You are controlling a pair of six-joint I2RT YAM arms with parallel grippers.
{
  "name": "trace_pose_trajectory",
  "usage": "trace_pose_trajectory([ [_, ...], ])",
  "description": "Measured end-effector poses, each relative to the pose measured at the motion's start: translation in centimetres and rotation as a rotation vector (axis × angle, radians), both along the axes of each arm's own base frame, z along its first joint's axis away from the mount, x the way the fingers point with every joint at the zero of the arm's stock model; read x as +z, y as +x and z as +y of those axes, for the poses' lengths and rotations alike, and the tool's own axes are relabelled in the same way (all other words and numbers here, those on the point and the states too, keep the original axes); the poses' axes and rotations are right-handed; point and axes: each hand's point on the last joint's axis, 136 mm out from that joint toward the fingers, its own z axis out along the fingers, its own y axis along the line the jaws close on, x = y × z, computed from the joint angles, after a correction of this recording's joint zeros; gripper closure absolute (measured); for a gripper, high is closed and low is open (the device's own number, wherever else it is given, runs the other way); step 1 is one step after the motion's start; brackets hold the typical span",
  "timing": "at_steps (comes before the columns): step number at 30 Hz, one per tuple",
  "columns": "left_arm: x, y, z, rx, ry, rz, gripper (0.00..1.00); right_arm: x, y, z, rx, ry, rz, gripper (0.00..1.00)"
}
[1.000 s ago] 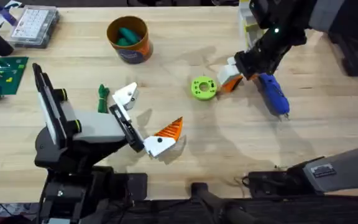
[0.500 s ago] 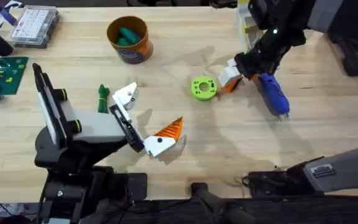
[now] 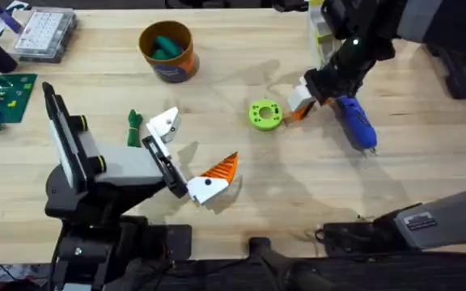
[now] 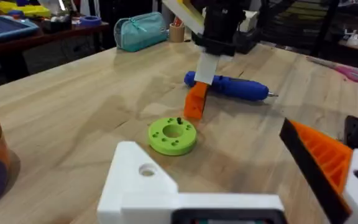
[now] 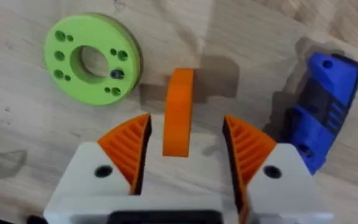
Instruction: Pick up the gripper from the table and insert it into the empty holder that is missing its gripper. Then pick up a screw, insert it into the mounting hole, and use the screwdriver to tighten it. Finally, clean up the table by picking up the vegetable and placing it into the bucket.
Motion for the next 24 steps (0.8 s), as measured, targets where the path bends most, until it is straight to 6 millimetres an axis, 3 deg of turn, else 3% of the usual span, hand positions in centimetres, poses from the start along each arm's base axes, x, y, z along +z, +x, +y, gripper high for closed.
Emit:
trace_pose_trajectory([
  [5, 0.00, 0.00, 0.00, 0.000, 0.000, 0.000, 0.008, 0.03, 0.15, 0.42, 0.010, 0.004, -0.011, 0.452],
  [9, 0.00, 0.00, 0.00, 0.000, 0.000, 0.000, 0.008, 0.04, 0.22, 0.66, 0.018, 0.005, -0.016, 0.498],
  [14, 0.00, 0.00, 0.00, 0.000, 0.000, 0.000, 0.008, 0.05, 0.26, 0.68, 0.018, 0.005, -0.018, 0.959],
  [24, 0.00, 0.00, 0.00, 0.000, 0.000, 0.000, 0.008, 0.06, 0.32, 0.68, 0.018, 0.005, -0.021, 0.986],
])
